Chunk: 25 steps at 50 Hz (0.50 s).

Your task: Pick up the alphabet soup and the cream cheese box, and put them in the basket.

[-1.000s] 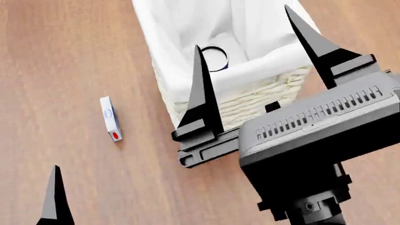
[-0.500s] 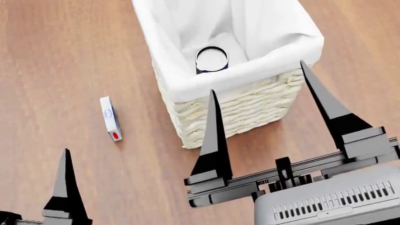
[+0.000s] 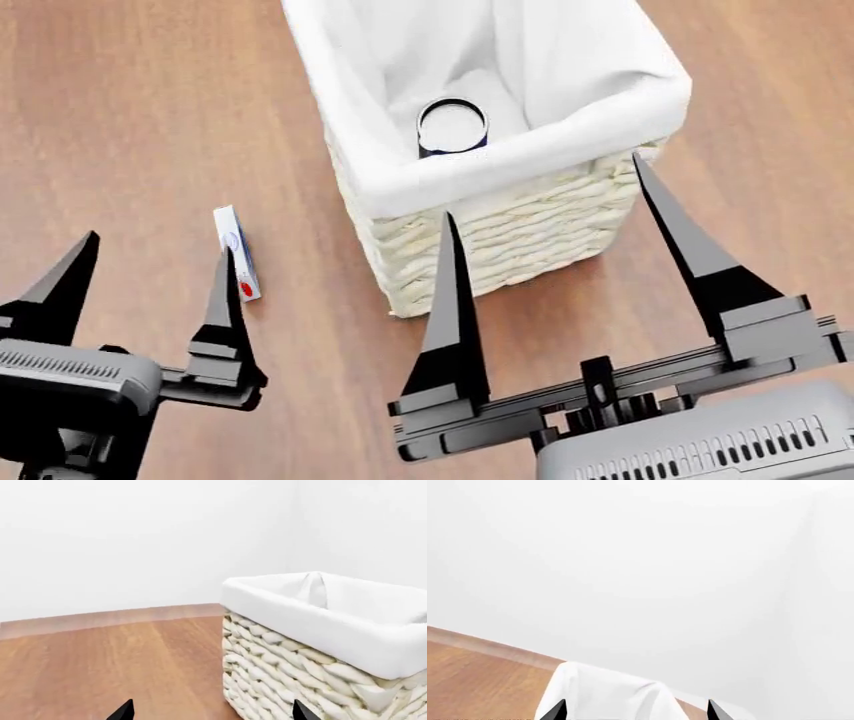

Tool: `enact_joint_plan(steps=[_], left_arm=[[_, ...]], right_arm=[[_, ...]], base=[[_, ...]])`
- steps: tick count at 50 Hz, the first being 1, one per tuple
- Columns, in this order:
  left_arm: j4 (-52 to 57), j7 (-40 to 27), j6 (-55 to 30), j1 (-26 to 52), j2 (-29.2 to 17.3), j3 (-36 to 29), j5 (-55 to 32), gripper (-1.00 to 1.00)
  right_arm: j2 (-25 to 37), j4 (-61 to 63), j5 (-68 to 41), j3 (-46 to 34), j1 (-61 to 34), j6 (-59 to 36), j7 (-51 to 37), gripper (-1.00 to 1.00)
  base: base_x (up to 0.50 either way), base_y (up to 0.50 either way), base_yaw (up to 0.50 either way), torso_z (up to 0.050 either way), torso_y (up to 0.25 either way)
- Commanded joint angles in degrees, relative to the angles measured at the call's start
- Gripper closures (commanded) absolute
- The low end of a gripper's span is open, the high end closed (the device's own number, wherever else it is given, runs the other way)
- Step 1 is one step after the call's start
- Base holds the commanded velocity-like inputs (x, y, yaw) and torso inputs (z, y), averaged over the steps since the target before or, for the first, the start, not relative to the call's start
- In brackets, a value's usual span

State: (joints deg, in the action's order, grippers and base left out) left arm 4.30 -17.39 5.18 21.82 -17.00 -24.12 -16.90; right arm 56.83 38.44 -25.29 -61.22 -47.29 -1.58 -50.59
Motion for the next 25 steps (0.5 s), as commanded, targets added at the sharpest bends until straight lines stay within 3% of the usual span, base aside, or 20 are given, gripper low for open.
enact_joint_plan(steps=[1,3,5,7,25], left_arm=[[-15.3,2.8,4.1,5.9,4.2,-1.7,1.6,-1.0],[-17.7,3.4,4.8,6.2,4.8,-1.9,1.4,-1.0],[-17.5,5.8,1.9,6.3,5.1,-0.8,-4.4,-1.0],[-19.1,4.7,3.8,6.5,5.2,-1.6,-1.2,-1.0],[-31.2,4.8,6.3,10.2,7.9,-1.4,-0.7,-1.0]], right_arm=[[-0.3,-0.5,0.4,-0.3,0.9,0.5,-0.1,-1.0],[-0.3,-0.8,0.5,-0.4,1.2,0.7,-0.1,-1.0],[-0.3,-0.7,0.4,-0.4,1.2,0.4,-0.1,-1.0],[-0.3,-0.6,0.3,-0.4,1.1,0.3,-0.1,-1.0],[-0.2,-0.6,0.1,-0.4,2.1,0.5,-0.4,-1.0]], base=[[0.0,0.0,0.0,0.0,0.0],[0.0,0.0,0.0,0.0,0.0],[0.0,0.0,0.0,0.0,0.0],[0.0,0.0,0.0,0.0,0.0],[0.0,0.0,0.0,0.0,0.0]])
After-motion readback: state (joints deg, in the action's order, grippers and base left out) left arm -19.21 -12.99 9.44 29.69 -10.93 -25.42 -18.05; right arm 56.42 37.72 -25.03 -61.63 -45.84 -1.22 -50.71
